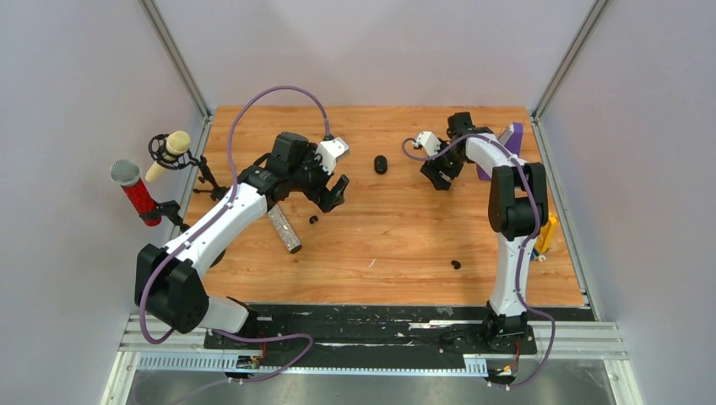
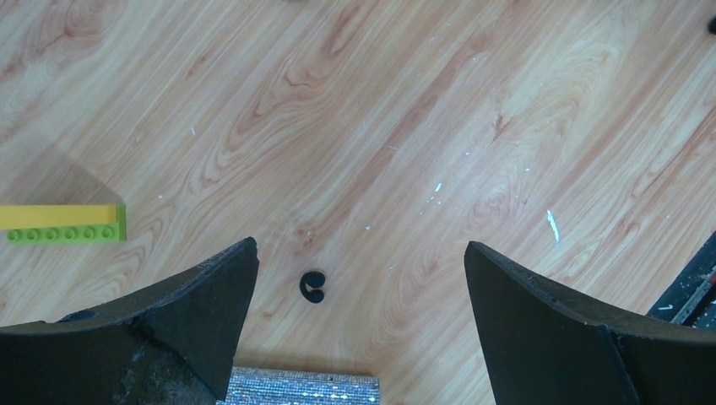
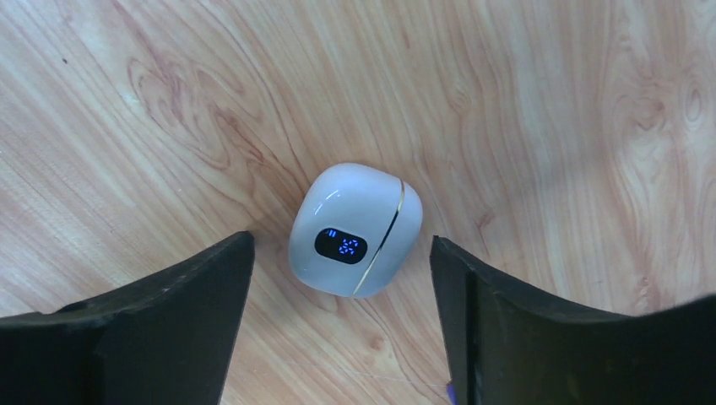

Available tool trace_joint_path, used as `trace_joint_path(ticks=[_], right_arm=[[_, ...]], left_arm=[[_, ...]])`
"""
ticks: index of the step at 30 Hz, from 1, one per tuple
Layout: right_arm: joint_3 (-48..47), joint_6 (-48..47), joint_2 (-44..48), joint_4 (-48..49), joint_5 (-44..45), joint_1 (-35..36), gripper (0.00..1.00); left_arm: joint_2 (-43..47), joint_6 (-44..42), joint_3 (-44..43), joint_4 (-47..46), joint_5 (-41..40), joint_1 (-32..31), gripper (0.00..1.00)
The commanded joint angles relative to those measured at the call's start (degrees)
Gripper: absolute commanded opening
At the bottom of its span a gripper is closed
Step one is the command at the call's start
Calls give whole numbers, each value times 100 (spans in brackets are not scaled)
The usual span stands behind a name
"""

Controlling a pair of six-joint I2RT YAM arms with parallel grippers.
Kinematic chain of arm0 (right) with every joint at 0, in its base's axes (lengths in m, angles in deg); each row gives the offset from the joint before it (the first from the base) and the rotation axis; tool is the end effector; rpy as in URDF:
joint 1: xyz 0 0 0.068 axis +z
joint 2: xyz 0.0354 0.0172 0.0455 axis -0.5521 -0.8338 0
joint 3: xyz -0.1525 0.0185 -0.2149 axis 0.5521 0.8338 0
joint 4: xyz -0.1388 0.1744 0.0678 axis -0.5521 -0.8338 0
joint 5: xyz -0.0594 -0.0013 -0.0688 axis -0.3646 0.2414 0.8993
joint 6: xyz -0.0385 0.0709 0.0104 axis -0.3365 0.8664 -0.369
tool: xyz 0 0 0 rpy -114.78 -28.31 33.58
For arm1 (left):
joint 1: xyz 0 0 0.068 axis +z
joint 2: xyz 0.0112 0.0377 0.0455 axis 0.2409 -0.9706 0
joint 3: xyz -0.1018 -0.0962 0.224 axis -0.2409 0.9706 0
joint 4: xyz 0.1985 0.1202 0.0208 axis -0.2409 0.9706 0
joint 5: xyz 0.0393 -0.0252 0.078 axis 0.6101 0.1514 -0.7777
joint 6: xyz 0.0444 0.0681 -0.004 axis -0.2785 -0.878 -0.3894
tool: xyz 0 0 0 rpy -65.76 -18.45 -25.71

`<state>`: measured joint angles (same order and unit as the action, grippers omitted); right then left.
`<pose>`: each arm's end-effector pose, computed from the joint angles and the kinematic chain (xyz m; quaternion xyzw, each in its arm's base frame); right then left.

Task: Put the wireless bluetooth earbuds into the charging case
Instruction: Place the charging case at the center of the board.

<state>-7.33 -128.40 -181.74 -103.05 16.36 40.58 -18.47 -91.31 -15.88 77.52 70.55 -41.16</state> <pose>0.4207 0.0719 0.1429 -0.5192 0.8283 0.0627 0.2011 0.2595 -0.1592 0.2827 0.3767 0.8183 -0.1962 0.3873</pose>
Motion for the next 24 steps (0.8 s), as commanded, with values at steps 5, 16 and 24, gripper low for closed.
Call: trace_joint_path(ticks=[5,16,24], right_arm=[[-786,233,258,-173,31,-13,100],[-1581,2871,1118,963,-1112,189,100],[-1924,5277,68,1326,-734,995,100]], left_arm=[[298,-30,40,-201,44,24,100],[378,-21,57,-282,-160,25,100],[392,98,67,-366,-444,77,100]])
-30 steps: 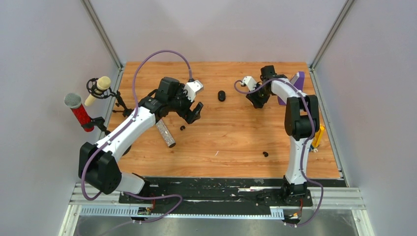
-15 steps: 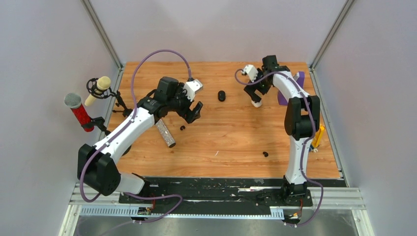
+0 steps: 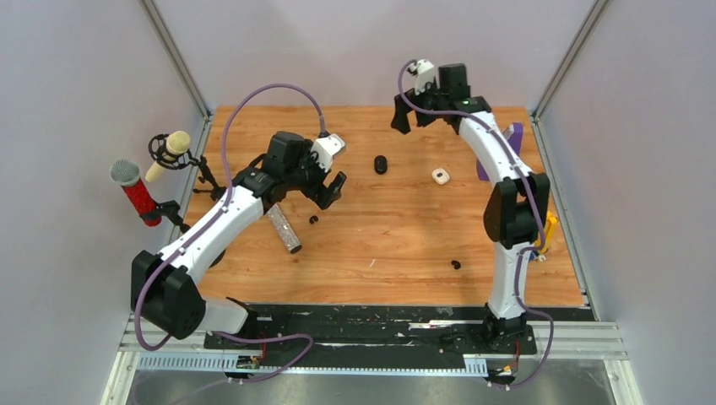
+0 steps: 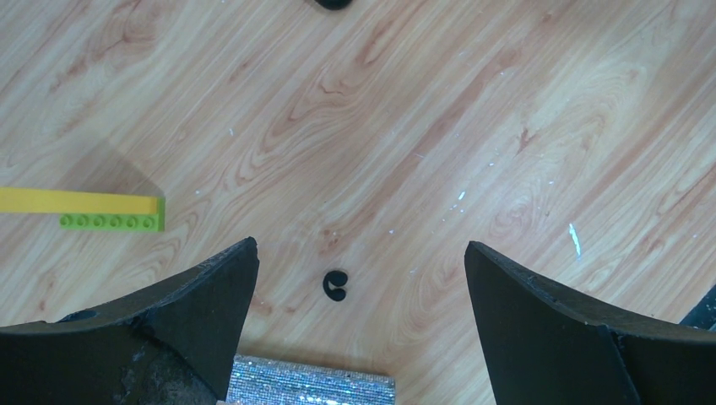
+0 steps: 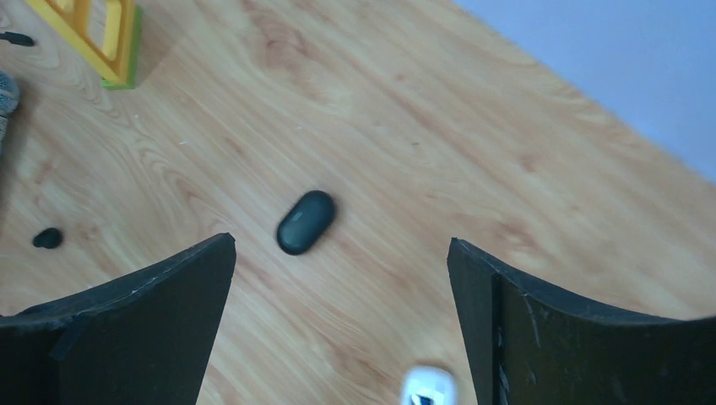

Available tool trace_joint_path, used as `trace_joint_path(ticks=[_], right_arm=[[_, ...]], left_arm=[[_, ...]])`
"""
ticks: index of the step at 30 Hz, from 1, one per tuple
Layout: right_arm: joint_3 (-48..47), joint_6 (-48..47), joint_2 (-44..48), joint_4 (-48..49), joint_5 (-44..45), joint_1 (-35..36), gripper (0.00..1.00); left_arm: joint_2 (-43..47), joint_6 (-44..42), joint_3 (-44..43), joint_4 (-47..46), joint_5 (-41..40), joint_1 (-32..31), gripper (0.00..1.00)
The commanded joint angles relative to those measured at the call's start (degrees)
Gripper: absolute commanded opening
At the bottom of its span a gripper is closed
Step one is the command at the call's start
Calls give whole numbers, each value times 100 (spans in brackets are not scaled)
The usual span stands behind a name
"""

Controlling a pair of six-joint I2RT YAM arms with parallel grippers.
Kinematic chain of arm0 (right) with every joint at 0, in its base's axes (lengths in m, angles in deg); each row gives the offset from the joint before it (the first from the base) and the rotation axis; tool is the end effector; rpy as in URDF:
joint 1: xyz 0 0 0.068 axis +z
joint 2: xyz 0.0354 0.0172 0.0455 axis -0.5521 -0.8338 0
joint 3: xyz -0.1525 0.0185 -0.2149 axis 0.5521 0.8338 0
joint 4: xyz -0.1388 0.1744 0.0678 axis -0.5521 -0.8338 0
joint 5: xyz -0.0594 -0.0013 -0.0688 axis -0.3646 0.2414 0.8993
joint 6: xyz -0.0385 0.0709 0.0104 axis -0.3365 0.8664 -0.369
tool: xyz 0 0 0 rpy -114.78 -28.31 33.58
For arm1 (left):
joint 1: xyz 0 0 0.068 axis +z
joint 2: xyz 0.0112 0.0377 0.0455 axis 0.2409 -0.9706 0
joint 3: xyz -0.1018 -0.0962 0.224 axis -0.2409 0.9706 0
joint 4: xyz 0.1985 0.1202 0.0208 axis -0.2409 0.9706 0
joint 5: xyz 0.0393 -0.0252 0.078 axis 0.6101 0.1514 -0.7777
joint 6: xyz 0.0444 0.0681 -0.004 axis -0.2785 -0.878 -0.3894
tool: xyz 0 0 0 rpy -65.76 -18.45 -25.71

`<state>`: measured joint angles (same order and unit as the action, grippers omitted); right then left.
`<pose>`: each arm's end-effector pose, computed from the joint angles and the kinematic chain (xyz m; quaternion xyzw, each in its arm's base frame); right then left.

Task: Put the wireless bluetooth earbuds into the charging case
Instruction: Place the charging case at the center of the board, then pick up the charging case at the center of the board.

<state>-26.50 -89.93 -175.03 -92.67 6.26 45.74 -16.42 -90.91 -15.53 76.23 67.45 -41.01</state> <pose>0.4494 0.1293 0.3131 -0.3119 0.8135 0.1864 0.4541 0.2582 -0.1535 0.2925 0.3629 0.8159 -0.1744 0.4149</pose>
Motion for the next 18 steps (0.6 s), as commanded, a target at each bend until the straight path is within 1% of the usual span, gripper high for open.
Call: trace_joint_path(ticks=[1,4,6,11,14,18], right_arm=[[-8,1402,-700,342,582,695,100],[-148,1301,-1026,397,1518,1091,100],[-260,1433,-1242,454,1788,1175,99],[-563,1737,-1752,368,1905,1197,95],[-586,1714,-2013,281,2126,1236,95],[-486,1682,-2120,265,2258,1251,95]], left_arm=[[179,57,32,-239,-146,72,100],[167,42,23,-239,-208,79,100],[179,33,20,-232,-229,87,100],[258,11,29,-255,-310,101,100],[316,4,52,-292,-350,123,100],[356,1,72,-318,-359,136,100]])
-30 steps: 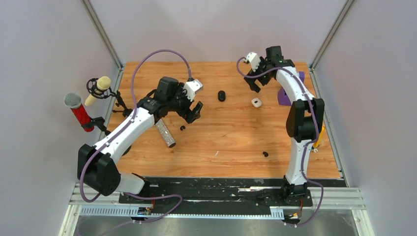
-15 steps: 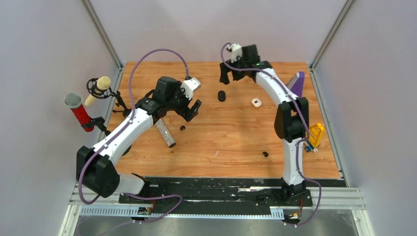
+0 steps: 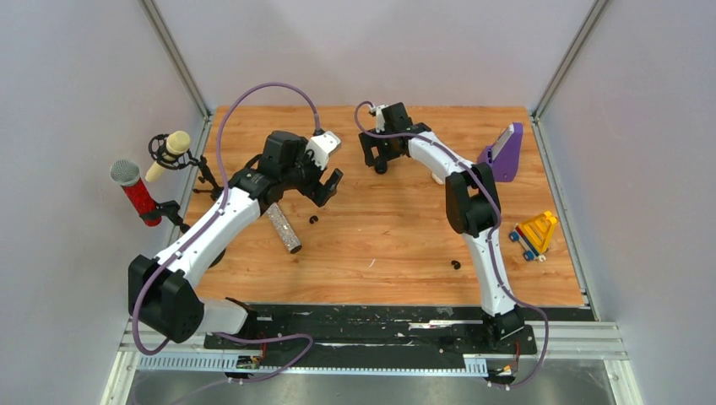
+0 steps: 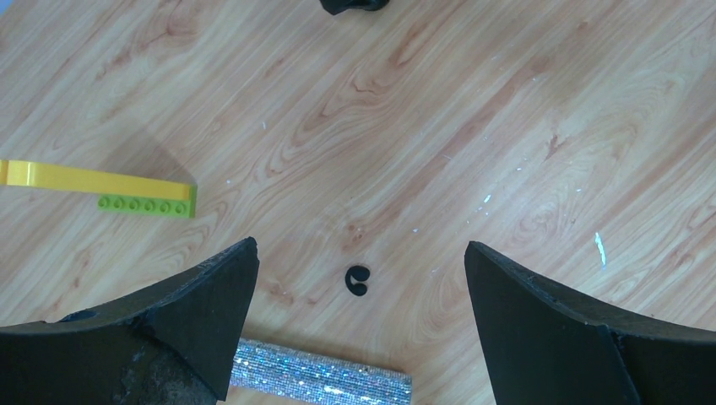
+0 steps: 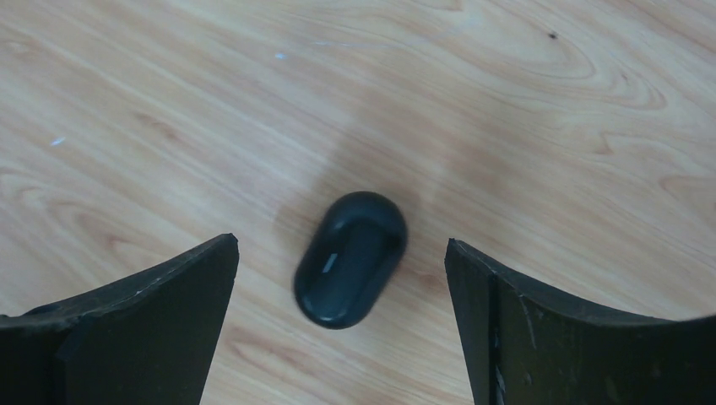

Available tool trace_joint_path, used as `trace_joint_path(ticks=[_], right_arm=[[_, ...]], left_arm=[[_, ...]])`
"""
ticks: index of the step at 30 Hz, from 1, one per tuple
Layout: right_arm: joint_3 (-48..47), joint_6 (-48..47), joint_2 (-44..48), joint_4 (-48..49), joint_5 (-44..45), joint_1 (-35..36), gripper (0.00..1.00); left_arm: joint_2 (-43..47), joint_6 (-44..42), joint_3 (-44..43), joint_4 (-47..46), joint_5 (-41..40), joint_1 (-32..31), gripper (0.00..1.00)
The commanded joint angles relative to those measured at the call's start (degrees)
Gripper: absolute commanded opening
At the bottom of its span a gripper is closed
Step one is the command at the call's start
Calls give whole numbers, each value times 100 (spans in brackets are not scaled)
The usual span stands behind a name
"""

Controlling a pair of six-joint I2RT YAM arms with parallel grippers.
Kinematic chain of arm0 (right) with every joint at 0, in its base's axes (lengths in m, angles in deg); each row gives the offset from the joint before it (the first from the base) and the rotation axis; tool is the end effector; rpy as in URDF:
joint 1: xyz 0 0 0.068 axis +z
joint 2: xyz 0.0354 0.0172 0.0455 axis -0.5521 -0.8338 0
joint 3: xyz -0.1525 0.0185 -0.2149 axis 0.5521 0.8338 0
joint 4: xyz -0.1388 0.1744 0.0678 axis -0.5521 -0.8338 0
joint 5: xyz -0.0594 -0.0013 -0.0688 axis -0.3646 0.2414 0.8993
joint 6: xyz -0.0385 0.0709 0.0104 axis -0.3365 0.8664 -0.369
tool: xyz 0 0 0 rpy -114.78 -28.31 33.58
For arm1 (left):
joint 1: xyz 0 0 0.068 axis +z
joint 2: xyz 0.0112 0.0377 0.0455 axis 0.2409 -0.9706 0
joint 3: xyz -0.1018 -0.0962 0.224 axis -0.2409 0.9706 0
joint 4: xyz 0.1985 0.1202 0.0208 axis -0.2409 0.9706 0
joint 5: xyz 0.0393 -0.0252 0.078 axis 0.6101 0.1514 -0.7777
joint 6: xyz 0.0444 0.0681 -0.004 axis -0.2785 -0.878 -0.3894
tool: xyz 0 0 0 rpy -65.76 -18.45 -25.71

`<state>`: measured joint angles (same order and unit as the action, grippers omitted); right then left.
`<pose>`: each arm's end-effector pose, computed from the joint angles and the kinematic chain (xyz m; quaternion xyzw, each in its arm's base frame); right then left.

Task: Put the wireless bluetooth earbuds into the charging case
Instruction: Pick up the charging case at the center of the board.

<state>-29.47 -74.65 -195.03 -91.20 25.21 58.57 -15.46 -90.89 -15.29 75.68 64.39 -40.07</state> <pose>0.4687 0.2290 0.1610 -0.2303 0.9119 0.1287 0.3145 0.2607 -0.1452 0.2963 0.3456 0.8207 -0.1481 0.4303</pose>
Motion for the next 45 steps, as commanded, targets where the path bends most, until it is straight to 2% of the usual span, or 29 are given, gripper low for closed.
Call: trace_joint_path(ticks=[1,5,9,12,15,20,26,29,33,39,45], right_arm=[[-175,142,-146,120,364,-36,95],[-181,123,-242,58,329,-36,92],[-129,119,-247,15,160,-30,76],[-123,8,-245,6,121,1,48],[-101,-381,-192,13,346,76,37],[285,-1016,181,46,666,205,34],[1695,-1337,1561,434,232,212,31],[2340,-1358,2222,656,-39,215,31],[3036,-1314,2908,869,-524,210,30],[4174,-1474,4124,1668,-1083,210,30],[4827,-1942,4937,2043,-1538,301,30]], left_arm=[[270,3,51,-264,-49,44,100],[270,4,50,-277,-37,47,100],[314,6,53,-277,-52,47,100],[331,13,59,-291,-51,47,100],[320,34,48,-290,-64,55,100],[200,280,-15,-347,-259,89,100],[-280,1039,-236,-492,-92,419,100],[-684,1355,-365,-664,455,770,100],[-1300,1763,-602,-852,1208,911,100],[-2306,3367,-1020,-1481,2805,926,100],[-2824,5017,-1042,-2910,3982,921,100]])
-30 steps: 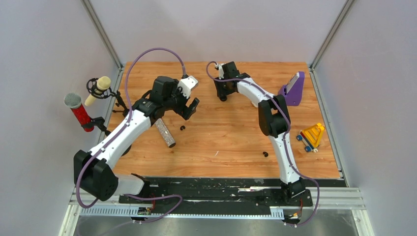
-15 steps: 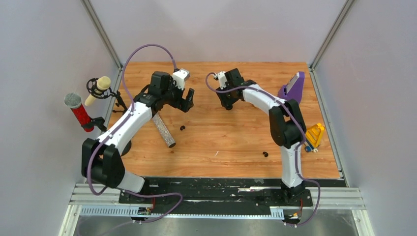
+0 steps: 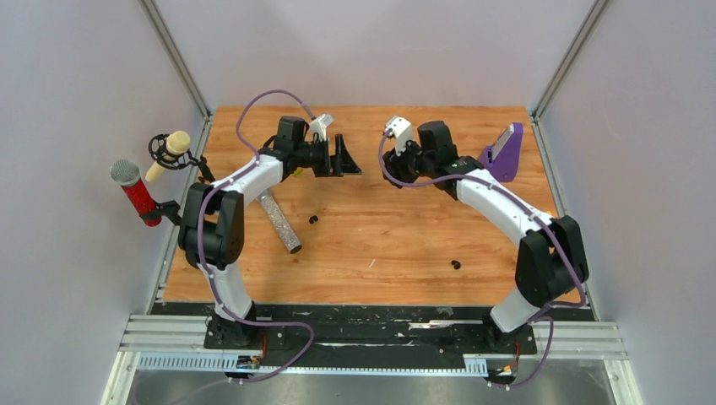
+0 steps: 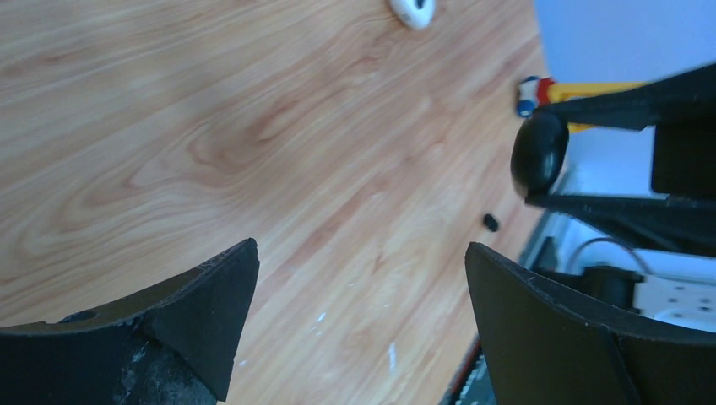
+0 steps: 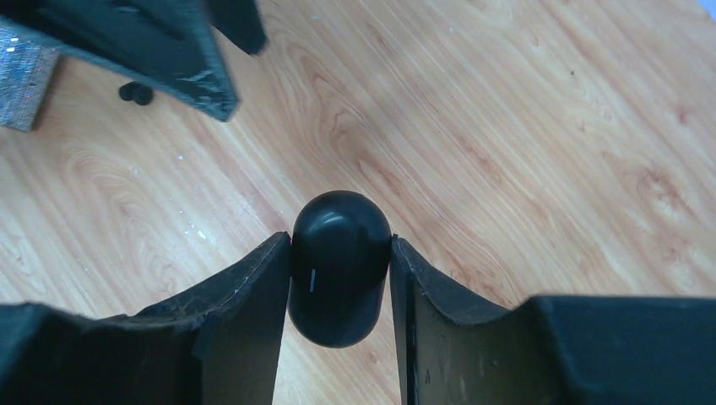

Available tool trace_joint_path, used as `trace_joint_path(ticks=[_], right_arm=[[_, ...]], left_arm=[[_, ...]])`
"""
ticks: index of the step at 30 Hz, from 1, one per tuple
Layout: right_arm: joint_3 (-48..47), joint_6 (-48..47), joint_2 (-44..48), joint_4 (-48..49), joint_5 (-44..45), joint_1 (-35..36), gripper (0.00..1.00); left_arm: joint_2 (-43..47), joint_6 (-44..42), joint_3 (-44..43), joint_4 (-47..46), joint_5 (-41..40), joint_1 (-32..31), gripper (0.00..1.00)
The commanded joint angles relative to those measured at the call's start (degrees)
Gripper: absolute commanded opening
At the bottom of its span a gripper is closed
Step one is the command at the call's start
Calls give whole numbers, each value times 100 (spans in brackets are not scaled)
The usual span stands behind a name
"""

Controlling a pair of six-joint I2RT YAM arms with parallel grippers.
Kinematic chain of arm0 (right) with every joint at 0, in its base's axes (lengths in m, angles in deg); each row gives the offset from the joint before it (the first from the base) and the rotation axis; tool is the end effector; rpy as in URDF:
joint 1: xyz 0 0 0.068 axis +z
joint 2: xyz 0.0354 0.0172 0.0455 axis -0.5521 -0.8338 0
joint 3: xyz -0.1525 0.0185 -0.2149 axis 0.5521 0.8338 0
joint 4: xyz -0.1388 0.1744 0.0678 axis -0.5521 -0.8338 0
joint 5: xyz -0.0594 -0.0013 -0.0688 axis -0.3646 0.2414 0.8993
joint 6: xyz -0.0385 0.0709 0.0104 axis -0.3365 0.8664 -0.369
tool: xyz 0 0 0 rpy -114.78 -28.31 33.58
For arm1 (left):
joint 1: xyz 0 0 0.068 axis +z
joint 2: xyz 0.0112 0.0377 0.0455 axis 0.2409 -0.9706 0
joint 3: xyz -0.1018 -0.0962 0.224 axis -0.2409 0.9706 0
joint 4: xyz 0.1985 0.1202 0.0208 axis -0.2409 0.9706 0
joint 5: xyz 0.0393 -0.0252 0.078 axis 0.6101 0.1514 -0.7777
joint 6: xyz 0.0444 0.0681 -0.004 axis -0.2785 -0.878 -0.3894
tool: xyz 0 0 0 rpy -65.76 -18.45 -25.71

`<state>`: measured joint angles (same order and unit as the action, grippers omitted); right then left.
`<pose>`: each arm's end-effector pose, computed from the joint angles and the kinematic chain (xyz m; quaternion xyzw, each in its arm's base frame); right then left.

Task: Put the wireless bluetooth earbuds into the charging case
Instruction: Pick up the charging case at the center of the board.

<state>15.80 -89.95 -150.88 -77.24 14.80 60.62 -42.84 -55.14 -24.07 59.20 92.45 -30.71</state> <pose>0.3184 0.1871 0.2641 -0.3889 0.8012 0.1792 0.4179 0.3681 -0.1591 0.2288 0.1068 0.8527 -0.4316 0.2742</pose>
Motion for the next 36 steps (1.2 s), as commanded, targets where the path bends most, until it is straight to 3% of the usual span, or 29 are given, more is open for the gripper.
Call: trace_joint_path(ticks=[1,9,21,36], right_arm=[[435,-500,628,710,-531,140,30],[971,-803,926,1052,-584,337,30],[979,-1022,936,1116,-418,453,31],[1129,-1281,1118,1099,-680,488,31]], left_arm=[[-87,1539,-139,-1536,1219,-17,100],[117,2138,266,-2402,1564,-70,100],[24,1197,114,-1326,1605,-636,100],[-212,1210,-36,-1243,1892,-808,70]])
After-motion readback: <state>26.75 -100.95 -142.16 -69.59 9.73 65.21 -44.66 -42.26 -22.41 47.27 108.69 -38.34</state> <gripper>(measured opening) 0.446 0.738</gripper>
